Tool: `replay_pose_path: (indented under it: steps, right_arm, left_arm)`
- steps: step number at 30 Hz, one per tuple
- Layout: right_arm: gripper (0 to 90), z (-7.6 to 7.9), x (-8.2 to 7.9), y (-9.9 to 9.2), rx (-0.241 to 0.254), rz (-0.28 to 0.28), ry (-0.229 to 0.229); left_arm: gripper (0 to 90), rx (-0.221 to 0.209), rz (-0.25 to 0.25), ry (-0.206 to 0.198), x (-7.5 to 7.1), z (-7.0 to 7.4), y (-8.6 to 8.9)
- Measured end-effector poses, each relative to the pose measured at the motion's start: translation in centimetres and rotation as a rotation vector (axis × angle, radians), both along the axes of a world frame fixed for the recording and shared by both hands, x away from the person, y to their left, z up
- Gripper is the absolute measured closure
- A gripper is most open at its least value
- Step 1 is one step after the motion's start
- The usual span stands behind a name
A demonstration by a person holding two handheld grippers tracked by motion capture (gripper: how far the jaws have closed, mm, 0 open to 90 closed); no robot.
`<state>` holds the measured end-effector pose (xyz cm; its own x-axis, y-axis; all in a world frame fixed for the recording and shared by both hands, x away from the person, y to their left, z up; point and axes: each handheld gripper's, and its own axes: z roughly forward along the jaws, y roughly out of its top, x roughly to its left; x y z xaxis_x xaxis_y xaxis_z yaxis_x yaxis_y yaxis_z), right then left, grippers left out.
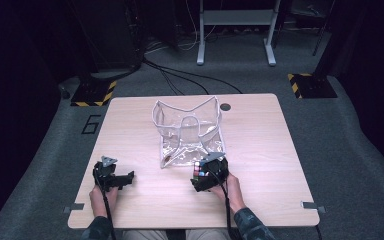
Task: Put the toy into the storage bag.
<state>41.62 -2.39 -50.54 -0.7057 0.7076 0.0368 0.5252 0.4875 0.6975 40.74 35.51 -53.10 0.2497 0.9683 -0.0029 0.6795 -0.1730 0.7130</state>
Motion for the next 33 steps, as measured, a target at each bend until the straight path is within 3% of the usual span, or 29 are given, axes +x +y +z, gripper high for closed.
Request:
replay_pose_path:
  steps: [7, 12, 22, 33]
  right_arm:
    - [0.9, -0.29, 0.16, 0.46, -0.001, -0.035, 0.016]
    - [12.1, -0.42, 0.24, 0.51, -0.009, -0.047, 0.012]
    - [13.2, -0.31, 0.19, 0.52, -0.023, -0.026, -0.001]
    - [13.3, -0.07, -0.17, 0.33, -0.014, -0.042, 0.008]
  left_arm:
    - [0.3, -0.001, 0.001, 0.0, 0.0, 0.0, -0.01]
    - [0.3, 0.0, 0.0, 0.0, 0.0, 0.0, 0.0]
    - [0.3, 0.0, -0.002, -0.001, 0.03, 0.0, -0.02]
    - [0.4, 0.0, -0.002, -0.001, 0.02, 0.0, -0.02]
